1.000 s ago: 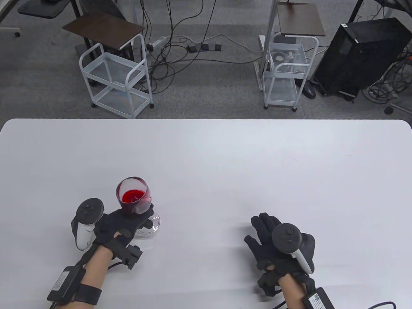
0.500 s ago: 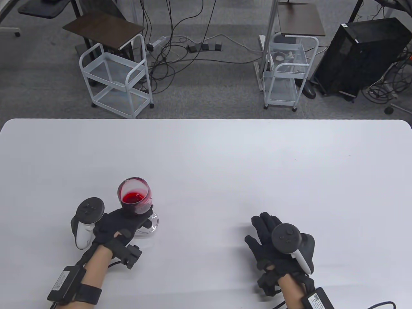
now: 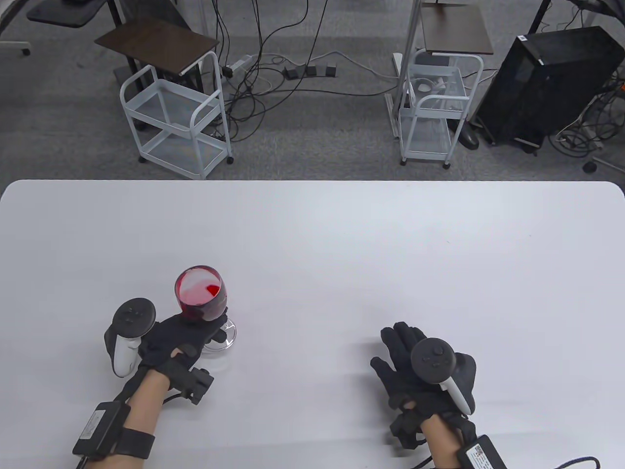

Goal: Shake wine glass in air

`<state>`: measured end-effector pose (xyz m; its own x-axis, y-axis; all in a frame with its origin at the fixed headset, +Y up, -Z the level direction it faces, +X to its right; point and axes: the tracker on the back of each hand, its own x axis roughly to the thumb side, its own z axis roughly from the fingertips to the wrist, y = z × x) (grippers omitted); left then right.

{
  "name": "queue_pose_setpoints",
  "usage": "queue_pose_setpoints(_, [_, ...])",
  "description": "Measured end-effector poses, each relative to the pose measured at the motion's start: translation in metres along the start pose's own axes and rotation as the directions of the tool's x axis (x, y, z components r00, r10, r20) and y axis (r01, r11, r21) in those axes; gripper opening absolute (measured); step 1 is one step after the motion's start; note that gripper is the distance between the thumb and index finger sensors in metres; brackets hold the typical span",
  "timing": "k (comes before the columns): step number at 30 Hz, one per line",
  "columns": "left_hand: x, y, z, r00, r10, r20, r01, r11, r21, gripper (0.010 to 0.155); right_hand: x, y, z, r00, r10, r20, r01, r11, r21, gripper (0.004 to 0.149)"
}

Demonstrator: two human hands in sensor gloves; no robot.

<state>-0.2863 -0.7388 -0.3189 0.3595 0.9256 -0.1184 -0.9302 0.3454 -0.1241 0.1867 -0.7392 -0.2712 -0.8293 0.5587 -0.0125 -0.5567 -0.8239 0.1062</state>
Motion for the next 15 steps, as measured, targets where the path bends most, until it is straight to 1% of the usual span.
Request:
queue_pose_setpoints(2, [0.0014,-0.0034,0.0006,1.0,0.015,0.011,-0.014,0.999,-0.034,0.044,0.0007,-0.0008,0.0007,1.0,0.002,0.009,-0.002,1.0,-0.009,0.069])
queue_pose_setpoints(5, [-0.0004,0.0032,-0.0016,0.999,-0.045,-0.004,0.045,0.999,0.021,0.044,0.0002,0.0,-0.0009,1.0,-0.003,-0.002,0.003,1.0,-0.001,0.069])
queue_pose_setpoints(7, [0.0,-0.0001,0.0019,1.0,-0.002,0.01,0.002,1.0,-0.002,0.044,0.0009,-0.0004,0.0006,1.0,0.002,0.003,-0.002,1.0,-0.003,0.069])
queue_pose_setpoints(9, [0.0023,-0.0012,0.0014,1.0,-0.01,0.014,0.01,1.0,-0.026,0.044,0.0012,-0.0008,0.0007,1.0,0.0,0.007,0.0,1.0,-0.007,0.069])
queue_pose_setpoints(11, [0.0006,0.0027,-0.0005,0.999,-0.035,0.003,0.035,0.999,0.018,0.044,0.0006,0.0001,-0.0007,1.0,-0.002,-0.002,0.002,1.0,0.002,0.069])
queue_pose_setpoints(12, [-0.0005,0.0024,0.0001,1.0,-0.011,0.003,0.011,1.0,0.014,0.044,0.0007,0.0001,-0.0005,1.0,0.0,-0.002,0.0,1.0,0.003,0.069])
queue_pose_setpoints(14, [0.0012,-0.0016,0.0021,1.0,0.009,0.022,-0.009,1.0,-0.023,0.044,0.0018,-0.001,0.0012,1.0,0.003,0.008,-0.003,1.0,-0.007,0.069])
queue_pose_setpoints(15, [0.0021,-0.001,0.0012,1.0,-0.015,0.017,0.016,0.999,-0.032,0.044,0.0019,-0.0012,0.0011,1.0,0.0,0.009,0.0,1.0,-0.008,0.069])
